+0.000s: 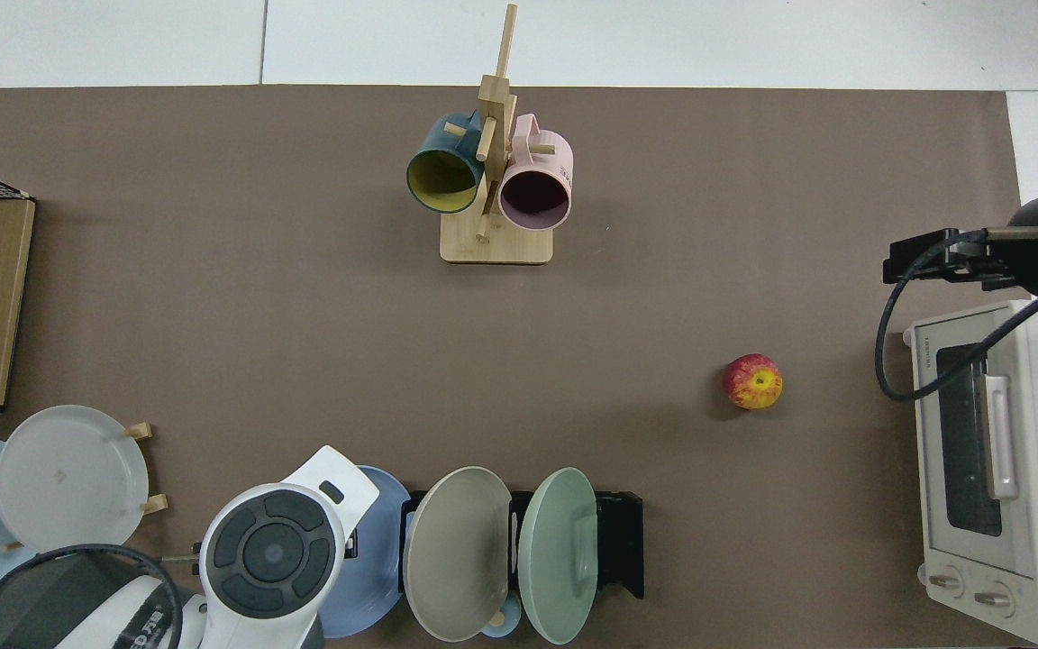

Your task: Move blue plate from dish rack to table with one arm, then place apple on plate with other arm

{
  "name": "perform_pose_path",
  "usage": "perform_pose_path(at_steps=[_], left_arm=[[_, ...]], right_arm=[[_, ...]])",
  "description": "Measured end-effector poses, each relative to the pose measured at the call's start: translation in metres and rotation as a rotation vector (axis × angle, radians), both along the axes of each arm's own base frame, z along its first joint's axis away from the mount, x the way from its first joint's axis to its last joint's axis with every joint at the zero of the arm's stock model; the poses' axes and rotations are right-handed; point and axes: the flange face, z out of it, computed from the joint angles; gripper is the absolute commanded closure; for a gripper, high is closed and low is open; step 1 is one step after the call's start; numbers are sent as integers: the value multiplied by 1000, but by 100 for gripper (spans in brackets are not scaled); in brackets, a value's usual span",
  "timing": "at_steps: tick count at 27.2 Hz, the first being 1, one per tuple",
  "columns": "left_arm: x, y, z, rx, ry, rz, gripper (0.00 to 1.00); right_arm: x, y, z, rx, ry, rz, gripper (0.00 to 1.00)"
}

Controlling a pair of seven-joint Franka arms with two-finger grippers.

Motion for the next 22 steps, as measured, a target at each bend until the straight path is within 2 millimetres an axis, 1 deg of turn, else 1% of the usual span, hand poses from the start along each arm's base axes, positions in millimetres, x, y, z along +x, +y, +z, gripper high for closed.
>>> perform_pose_path(at_steps=[2,4,7,8,10,11,13,16,22], left_arm=[[-4,4,-8,7,10,4,0],[-6,7,-19,8,15,5,0],[-9,9,-30,-5,19,10,0],[-9,9,-32,-7,21,11,2],[-10,9,-35,-8,27,12,15],[-11,9,-37,-9,29,12,25],[-12,9,-39,-10,31,9,49],[-13,8,-41,-10,32,5,100],[-15,5,-41,-8,32,-4,100]], right_arm=[[0,4,-2,0,5,7,0],[-1,12,-8,0,15,21,0],[1,25,-27,0,26,37,0],[2,29,-35,-1,28,40,0],[3,39,-57,-2,37,41,0],[4,43,-68,-2,43,41,0],[5,49,-92,-5,57,39,0],[6,53,-124,-10,77,41,0],[8,60,-173,-17,94,49,0]])
